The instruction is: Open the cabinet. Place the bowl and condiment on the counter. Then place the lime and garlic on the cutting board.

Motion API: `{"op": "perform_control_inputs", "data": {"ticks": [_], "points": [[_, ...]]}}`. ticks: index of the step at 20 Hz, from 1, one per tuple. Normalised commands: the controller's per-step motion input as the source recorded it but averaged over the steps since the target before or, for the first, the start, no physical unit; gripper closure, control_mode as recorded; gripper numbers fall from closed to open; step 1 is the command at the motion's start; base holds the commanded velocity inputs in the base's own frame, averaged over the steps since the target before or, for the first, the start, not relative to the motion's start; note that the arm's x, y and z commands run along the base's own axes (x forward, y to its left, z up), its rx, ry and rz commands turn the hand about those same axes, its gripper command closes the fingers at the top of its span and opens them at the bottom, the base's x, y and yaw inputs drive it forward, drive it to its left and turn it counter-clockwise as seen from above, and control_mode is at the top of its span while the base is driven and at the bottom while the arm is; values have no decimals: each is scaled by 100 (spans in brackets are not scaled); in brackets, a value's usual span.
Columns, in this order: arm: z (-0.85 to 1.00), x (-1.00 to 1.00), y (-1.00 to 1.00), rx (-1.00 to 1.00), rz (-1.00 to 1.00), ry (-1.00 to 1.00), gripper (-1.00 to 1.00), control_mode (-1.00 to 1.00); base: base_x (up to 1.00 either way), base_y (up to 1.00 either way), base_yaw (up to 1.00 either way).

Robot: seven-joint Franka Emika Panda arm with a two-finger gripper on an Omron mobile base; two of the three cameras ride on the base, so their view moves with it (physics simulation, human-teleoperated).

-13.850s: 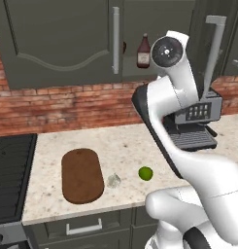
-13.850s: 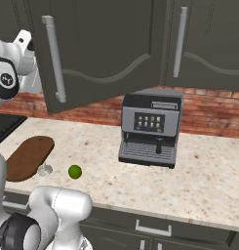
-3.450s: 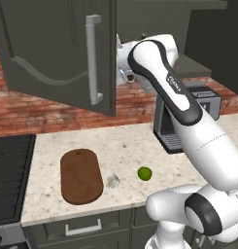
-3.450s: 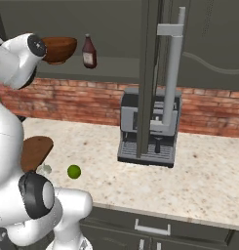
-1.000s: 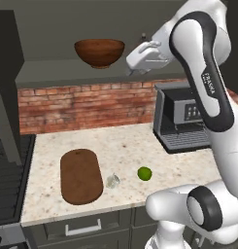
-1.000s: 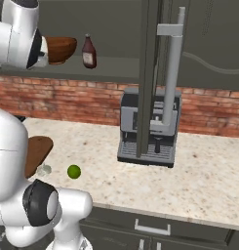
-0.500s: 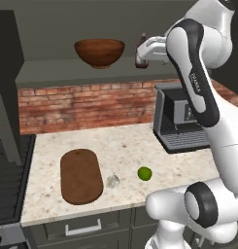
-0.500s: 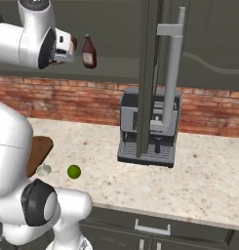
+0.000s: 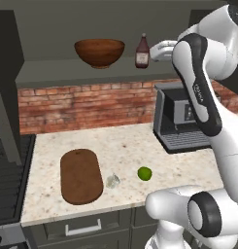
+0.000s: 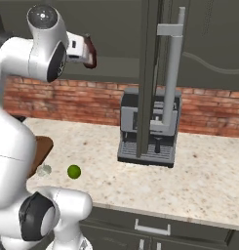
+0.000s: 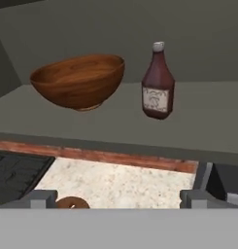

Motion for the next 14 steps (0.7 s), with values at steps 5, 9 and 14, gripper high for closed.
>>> {"op": "perform_control_inputs", "data": {"ticks": [5,9,14], "points": [[0,47,-45,0,10,0,-100,-100,0,0,0],[0,71,-2,0,4,0,-100,-100,0,0,0],[0,66,0,0,15,0,-100,-100,0,0,0]]}}
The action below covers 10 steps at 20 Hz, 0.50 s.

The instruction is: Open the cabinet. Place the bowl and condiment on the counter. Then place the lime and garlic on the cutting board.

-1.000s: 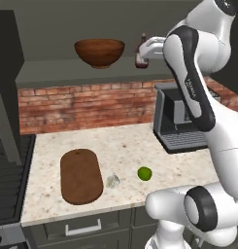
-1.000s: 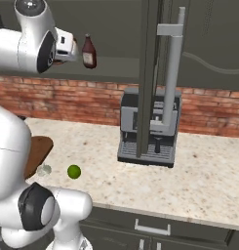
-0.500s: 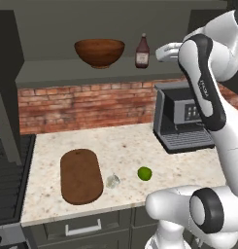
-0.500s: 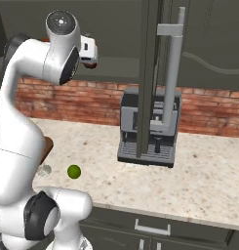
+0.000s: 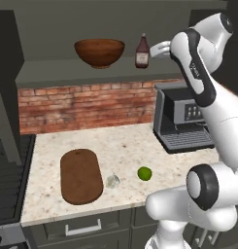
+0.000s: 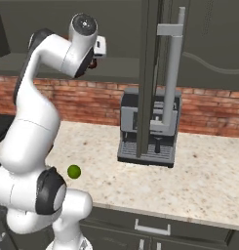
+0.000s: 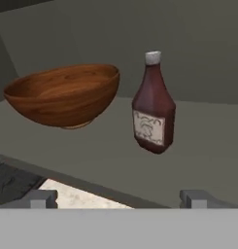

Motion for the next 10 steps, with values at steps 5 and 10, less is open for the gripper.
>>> {"op": "perform_control_inputs", "data": {"ticks": [5,10], "points": [[0,53,0,0,21,0,-100,-100,0,0,0],[0,49,0,0,15,0,-100,-100,0,0,0]]}}
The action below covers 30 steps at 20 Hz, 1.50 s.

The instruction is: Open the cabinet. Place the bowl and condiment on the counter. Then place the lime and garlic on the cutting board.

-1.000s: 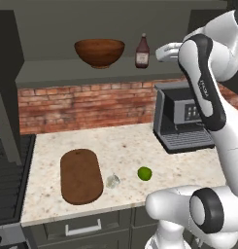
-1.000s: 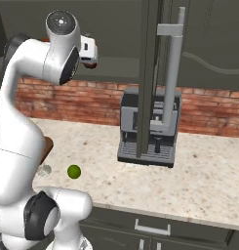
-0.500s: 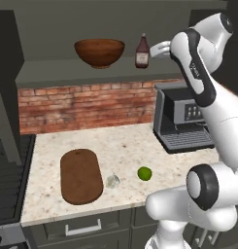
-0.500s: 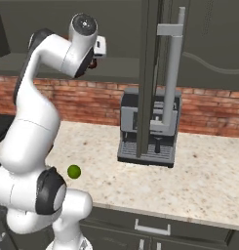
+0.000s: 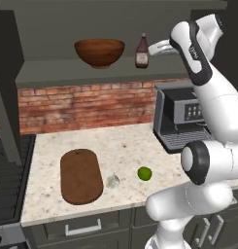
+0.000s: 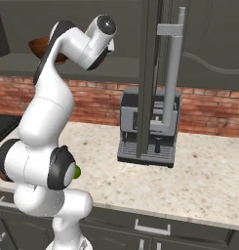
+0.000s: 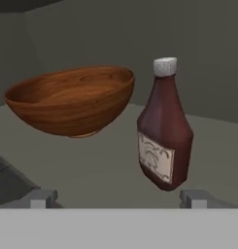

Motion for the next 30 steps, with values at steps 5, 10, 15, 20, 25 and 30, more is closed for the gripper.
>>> {"op": "perform_control_inputs", "data": {"ticks": [5,10,15,20,25,30], "points": [[0,45,0,-1,6,0,-100,-100,0,0,0],[-1,32,0,0,2,0,-100,-100,0,0,0],[-12,23,0,-1,1,0,-100,-100,0,0,0],[-20,30,3,-1,1,0,-100,-100,0,0,0],[-13,27,6,-1,2,0,-100,-100,0,0,0],[-1,6,0,0,3,0,-100,-100,0,0,0]]}}
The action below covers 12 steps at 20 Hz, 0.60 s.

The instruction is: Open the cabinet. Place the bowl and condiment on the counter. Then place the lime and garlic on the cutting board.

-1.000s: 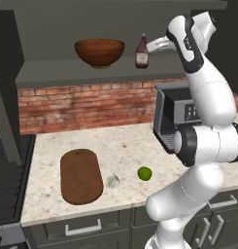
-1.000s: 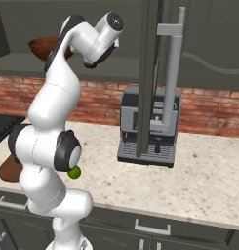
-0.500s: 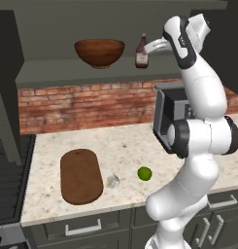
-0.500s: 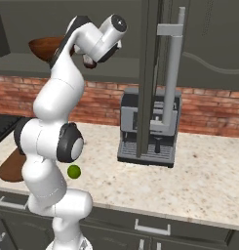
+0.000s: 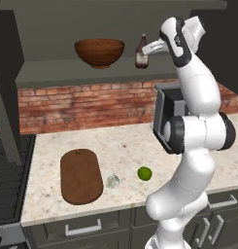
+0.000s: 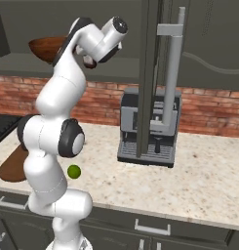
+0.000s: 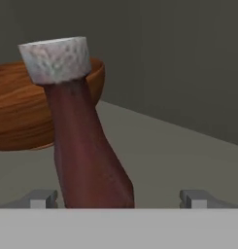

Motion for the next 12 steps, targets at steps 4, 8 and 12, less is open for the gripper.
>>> {"op": "perform_control_inputs", "data": {"ticks": [4,8,12], "points": [[-3,1,3,0,4,0,-100,-100,0,0,0],[-12,0,22,0,7,0,-100,-100,0,0,0],[-17,0,30,0,8,0,100,-100,0,0,0]]}}
